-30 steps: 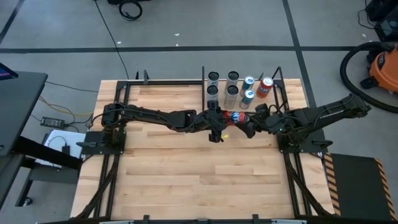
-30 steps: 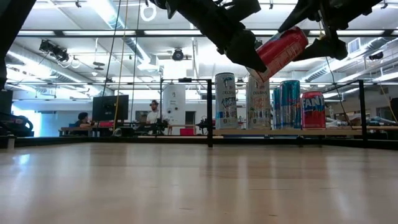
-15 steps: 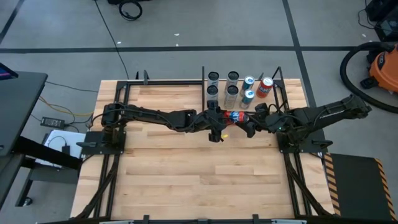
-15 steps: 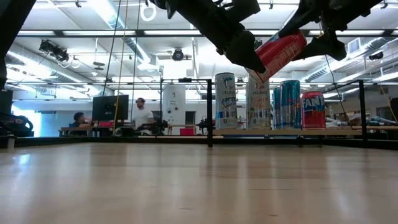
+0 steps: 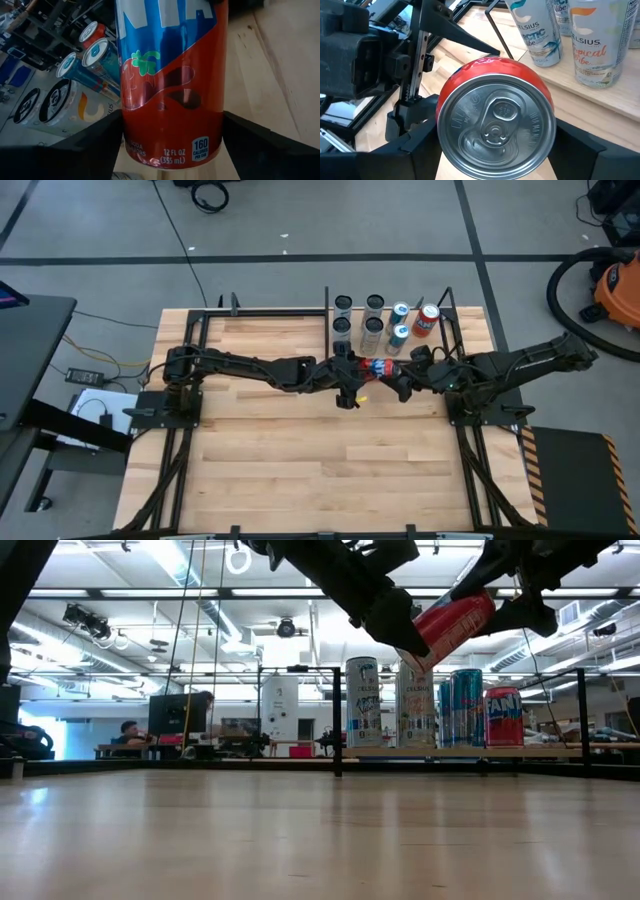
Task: Place canned beverage on shelf
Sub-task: Put the red soda can on the shelf aligned with the other orange soda can
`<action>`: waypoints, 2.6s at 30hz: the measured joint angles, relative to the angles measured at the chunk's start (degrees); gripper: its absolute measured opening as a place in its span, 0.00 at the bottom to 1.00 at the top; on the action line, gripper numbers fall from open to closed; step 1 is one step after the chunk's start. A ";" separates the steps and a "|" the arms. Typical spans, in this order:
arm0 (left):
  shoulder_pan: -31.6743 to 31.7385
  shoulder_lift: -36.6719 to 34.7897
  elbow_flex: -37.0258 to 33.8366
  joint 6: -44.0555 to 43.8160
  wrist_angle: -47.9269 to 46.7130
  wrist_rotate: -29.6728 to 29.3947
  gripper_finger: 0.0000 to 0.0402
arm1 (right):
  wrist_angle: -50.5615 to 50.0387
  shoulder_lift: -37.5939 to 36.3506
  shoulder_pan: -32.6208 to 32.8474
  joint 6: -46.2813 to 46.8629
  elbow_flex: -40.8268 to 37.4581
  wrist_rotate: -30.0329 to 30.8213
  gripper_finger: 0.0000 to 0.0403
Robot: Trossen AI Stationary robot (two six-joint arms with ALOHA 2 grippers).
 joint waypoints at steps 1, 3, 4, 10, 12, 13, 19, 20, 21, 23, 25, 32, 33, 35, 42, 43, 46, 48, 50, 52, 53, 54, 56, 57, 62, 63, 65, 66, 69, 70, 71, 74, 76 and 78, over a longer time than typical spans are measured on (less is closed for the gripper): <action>0.02 0.00 0.00 -0.14 -0.15 0.11 0.80 | -0.21 0.02 -0.14 -0.25 0.00 -0.11 0.74; 0.07 -0.01 0.00 -0.70 -0.42 0.60 0.83 | -1.01 0.05 -0.29 -1.24 0.00 -0.40 0.74; 0.04 0.00 0.00 -0.77 -0.48 0.51 0.84 | -1.82 0.07 -0.33 -1.56 -0.03 -0.37 0.74; 0.07 -1.00 0.02 -0.96 -1.03 0.08 0.87 | -3.50 -0.23 -0.33 -2.41 -0.09 -0.64 0.74; 0.07 -1.72 0.02 -0.76 -2.23 0.04 0.88 | -5.00 -0.85 -0.46 -3.07 -0.09 -1.95 0.74; 0.07 -2.09 0.02 -0.55 -2.43 0.04 0.88 | -5.82 -1.27 -0.62 -3.41 0.11 -2.70 0.74; 0.11 -5.82 0.00 0.72 -7.68 -0.06 0.88 | -20.71 -2.12 -2.56 -6.58 7.13 -2.66 0.74; 0.11 -6.61 0.00 0.70 -8.64 -0.05 0.88 | -22.33 -2.07 -3.02 -7.78 8.46 -2.94 0.74; 0.11 -7.28 0.00 0.70 -9.04 -0.05 0.88 | -23.74 -2.05 -3.40 -8.96 9.94 -3.29 0.74; 0.11 -8.47 0.00 0.68 -9.84 0.05 0.88 | -27.19 -2.10 -4.47 -11.51 12.76 -3.57 0.74; 0.11 -9.61 0.00 0.67 -10.86 0.15 0.88 | -32.11 -2.09 -5.81 -13.13 15.23 -3.71 0.74; 0.11 -11.17 0.00 -0.85 -14.65 0.45 0.88 | -50.57 -2.08 -11.97 -20.00 22.54 -4.92 0.74; 0.11 -11.17 0.00 -0.84 -14.60 0.47 0.88 | -52.22 -2.11 -13.05 -21.42 23.49 -5.53 0.74; 0.11 -11.23 0.00 -1.06 -15.46 0.45 0.88 | -54.78 -2.08 -15.09 -24.35 25.05 -7.02 0.74; 0.11 -11.23 0.00 -3.76 -16.37 0.47 0.88 | -58.66 0.01 -22.01 -35.32 26.56 -10.87 0.74; 0.11 -11.23 0.00 -3.81 -16.48 0.47 0.88 | -58.99 0.56 -22.92 -36.66 26.56 -11.63 0.74; 0.11 -11.23 0.00 -3.83 -17.54 0.49 0.88 | -59.65 2.83 -25.97 -40.10 26.56 -12.01 0.74; 0.11 -11.23 0.00 -3.81 -18.17 0.47 0.88 | -60.16 4.31 -28.23 -42.10 26.56 -12.01 0.74; 0.22 -11.23 0.00 -3.33 -18.93 0.48 0.88 | -59.94 5.89 -30.77 -44.43 26.56 -11.89 0.74; 0.54 -11.38 -0.02 -2.67 -18.98 0.49 0.88 | -59.61 7.49 -33.67 -46.68 26.56 -12.01 0.74; 0.83 -11.67 -0.06 -2.56 -19.26 0.58 0.88 | -59.39 8.13 -35.26 -47.68 26.56 -12.18 0.74; 1.22 -12.00 -0.09 -2.51 -19.30 0.56 0.88 | -59.14 8.81 -36.93 -48.81 26.56 -12.48 0.74; 2.41 -13.26 -0.09 -2.25 -20.51 0.61 0.88 | -58.45 10.01 -40.31 -51.44 26.56 -13.83 0.74; 3.18 -13.96 -0.09 -2.29 -21.43 0.62 0.88 | -57.88 10.56 -42.08 -52.55 26.56 -14.68 0.74; 8.42 -18.07 -0.09 -4.88 -26.96 3.34 0.88 | -53.96 12.55 -50.61 -59.42 26.56 -22.07 0.74; 9.65 -18.78 -0.09 -5.44 -28.02 5.58 0.88 | -53.21 12.91 -52.08 -61.73 26.56 -23.61 0.74; 11.98 -19.86 -0.09 -5.70 -29.56 10.67 0.88 | -52.82 13.87 -54.58 -66.32 26.56 -24.79 0.74; 12.95 -20.19 -0.09 -5.73 -29.81 12.77 0.88 | -52.92 14.52 -55.80 -68.25 26.56 -24.80 0.74; 15.36 -20.70 -0.09 -5.64 -30.17 16.27 0.88 | -52.83 16.78 -59.96 -72.41 26.56 -25.52 0.74; 16.00 -20.70 -0.09 -5.39 -30.22 16.55 0.88 | -52.77 17.59 -61.34 -73.42 26.56 -26.19 0.74; 16.57 -20.70 -0.09 -5.11 -30.37 16.74 0.88 | -52.83 18.42 -62.76 -74.13 26.56 -27.15 0.74; 17.96 -20.68 -0.09 -3.98 -30.38 16.77 0.88 | -52.82 21.12 -66.67 -75.75 26.56 -30.65 0.74; 18.35 -20.68 -0.09 -4.00 -31.06 16.63 0.88 | -52.87 22.47 -68.60 -76.62 26.56 -32.46 0.74; 18.38 -20.74 -0.09 -4.13 -32.49 16.81 0.88 | -52.76 23.39 -70.09 -77.28 26.56 -34.16 0.74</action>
